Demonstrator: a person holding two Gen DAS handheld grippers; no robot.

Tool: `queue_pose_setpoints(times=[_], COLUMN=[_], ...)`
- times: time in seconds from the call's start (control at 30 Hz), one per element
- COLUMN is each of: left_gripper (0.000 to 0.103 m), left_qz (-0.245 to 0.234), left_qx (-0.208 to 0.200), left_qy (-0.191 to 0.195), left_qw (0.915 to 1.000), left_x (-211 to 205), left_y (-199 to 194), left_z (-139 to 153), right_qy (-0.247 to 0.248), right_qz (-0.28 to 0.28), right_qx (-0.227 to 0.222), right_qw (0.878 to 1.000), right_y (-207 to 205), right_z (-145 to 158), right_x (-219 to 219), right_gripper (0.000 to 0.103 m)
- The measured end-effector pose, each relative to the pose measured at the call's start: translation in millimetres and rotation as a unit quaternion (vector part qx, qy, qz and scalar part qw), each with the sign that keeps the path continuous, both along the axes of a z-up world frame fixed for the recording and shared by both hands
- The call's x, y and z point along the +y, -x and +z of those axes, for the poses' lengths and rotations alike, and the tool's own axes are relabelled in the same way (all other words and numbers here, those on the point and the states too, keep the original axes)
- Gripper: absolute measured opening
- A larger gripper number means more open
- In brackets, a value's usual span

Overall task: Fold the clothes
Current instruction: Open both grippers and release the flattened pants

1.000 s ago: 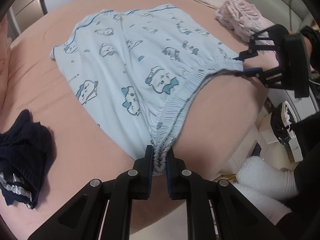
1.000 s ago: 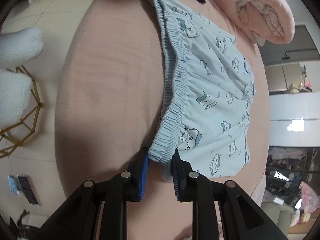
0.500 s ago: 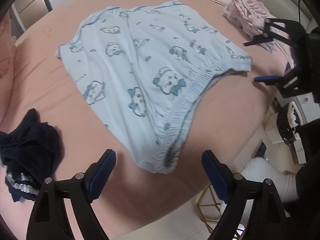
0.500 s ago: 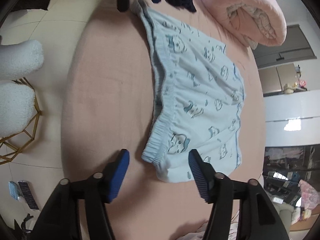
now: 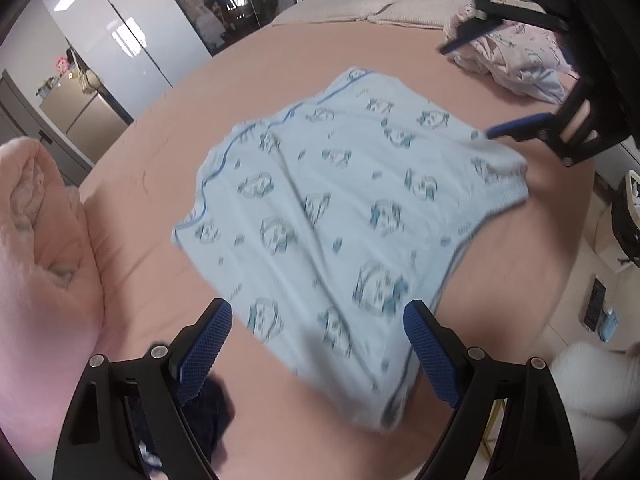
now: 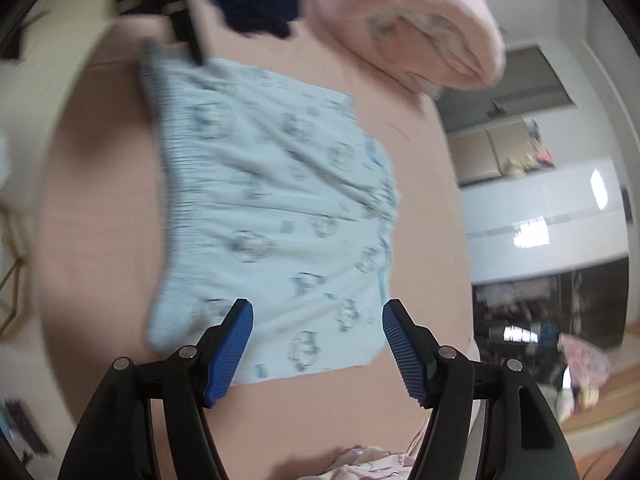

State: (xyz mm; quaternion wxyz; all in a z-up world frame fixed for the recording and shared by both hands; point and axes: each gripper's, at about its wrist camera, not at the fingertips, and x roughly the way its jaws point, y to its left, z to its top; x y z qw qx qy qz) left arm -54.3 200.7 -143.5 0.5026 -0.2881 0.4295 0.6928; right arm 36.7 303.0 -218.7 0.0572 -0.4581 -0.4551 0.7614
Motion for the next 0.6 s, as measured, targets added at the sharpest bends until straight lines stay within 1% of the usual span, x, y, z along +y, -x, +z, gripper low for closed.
queue_pose_setpoints(times=[0.17, 0.3, 0.37, 0.47, 0.5, 0.57, 0.6], left_gripper=[0.088, 0.088, 0.088, 0.088, 0.088, 0.088, 0.088], left_qz=[0.0, -0.002, -0.004, -0.012, -0.014, -0.017, -0.018], left_qx=[0.001, -0.008, -0.016, -0.034, -0.036, -0.043, -0.05], left_qy=[-0.012, -0.014, -0.015, -0.014, -0.013, -0.006, -0.002], left_qw=[0.9999, 0.9999, 0.9998, 0.9993, 0.9992, 0.9989, 0.9986], left_x=[27, 43, 51, 62, 66, 75, 80], left_y=[-9, -20, -25, -35, -39, -47, -51], left_z=[-1, 1, 2, 2, 2, 1, 1], right_qy=[0.016, 0.029, 0.042, 0.076, 0.098, 0.148, 0.187], right_qz=[-0.069, -0.123, -0.155, -0.214, -0.232, -0.267, -0.285], right_qx=[0.047, 0.074, 0.084, 0.098, 0.106, 0.121, 0.123], right_qw=[0.996, 0.989, 0.983, 0.969, 0.962, 0.944, 0.932], right_y=[23, 34, 39, 50, 52, 55, 56], right_z=[13, 20, 22, 25, 28, 34, 38], right_x=[32, 57, 73, 102, 112, 132, 142], right_gripper=[0.068, 0.069, 0.069, 0.069, 0.069, 0.069, 0.069])
